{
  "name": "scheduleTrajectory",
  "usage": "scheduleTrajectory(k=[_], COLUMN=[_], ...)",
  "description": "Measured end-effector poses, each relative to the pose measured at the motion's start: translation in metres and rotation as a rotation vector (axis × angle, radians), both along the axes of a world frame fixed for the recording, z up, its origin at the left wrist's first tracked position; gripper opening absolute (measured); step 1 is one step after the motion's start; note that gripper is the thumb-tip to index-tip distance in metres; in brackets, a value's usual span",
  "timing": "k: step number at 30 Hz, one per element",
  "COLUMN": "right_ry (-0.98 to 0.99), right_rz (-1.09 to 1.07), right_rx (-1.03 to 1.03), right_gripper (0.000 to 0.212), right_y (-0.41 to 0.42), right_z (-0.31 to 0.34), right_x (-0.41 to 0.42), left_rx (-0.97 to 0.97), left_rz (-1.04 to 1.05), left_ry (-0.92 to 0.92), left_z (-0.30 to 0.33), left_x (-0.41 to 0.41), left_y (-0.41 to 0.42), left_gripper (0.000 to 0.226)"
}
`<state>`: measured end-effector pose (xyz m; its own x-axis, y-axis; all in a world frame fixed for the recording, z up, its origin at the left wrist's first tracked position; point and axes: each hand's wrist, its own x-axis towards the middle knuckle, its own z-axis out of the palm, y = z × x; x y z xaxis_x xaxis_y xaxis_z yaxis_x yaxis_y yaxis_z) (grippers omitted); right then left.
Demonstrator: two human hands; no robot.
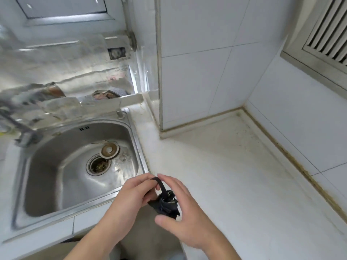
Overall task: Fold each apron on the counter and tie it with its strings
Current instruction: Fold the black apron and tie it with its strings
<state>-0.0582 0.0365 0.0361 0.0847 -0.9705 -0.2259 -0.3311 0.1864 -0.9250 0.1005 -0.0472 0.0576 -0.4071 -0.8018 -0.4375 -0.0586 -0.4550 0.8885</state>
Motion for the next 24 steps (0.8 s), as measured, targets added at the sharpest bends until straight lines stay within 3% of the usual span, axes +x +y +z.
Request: scheduleTrajectory(k=[5, 10, 14, 16, 18, 20, 24], right_ry=[0.094, 0.251, 0.454, 0.347, 0.106, -0.104, -0.137], right_rz=[-0.069, -0.084, -0.01, 0.025, 0.081, 0.064, -0.077], right_rx=[-0.008, -0.02, -0.075, -0.048, -0.007, -0.034, -0.195], right_gripper=[0.02, 0.029, 0.024, 0.023, 0.033, 0.029, 0.018], right_y=[-0.033, -0.055, -0.08, -0.093, -0.105, -0.123, -0.165], right_z=[0.029, 0.046, 0.059, 0.065, 0.073, 0.083, 0.102], right_x=[0.044, 0.1, 0.166, 0.206, 0.247, 0.299, 0.396], left_rx=[-0.08, -0.125, -0.111, -0.143, -0.179, -0.204, -0.276], left_rz=[0.119, 0.25, 0.303, 0.268, 0.258, 0.263, 0.294], left_ry=[0.053, 0.124, 0.164, 0.165, 0.154, 0.162, 0.153], left_z=[0.028, 0.038, 0.046, 0.055, 0.066, 0.083, 0.119], left_x=[0.041, 0.099, 0.161, 0.201, 0.243, 0.294, 0.386], left_y=[-0.018, -0.039, -0.061, -0.073, -0.088, -0.105, -0.128], left_gripper=[0.013, 0.02, 0.042, 0.03, 0.03, 0.029, 0.015])
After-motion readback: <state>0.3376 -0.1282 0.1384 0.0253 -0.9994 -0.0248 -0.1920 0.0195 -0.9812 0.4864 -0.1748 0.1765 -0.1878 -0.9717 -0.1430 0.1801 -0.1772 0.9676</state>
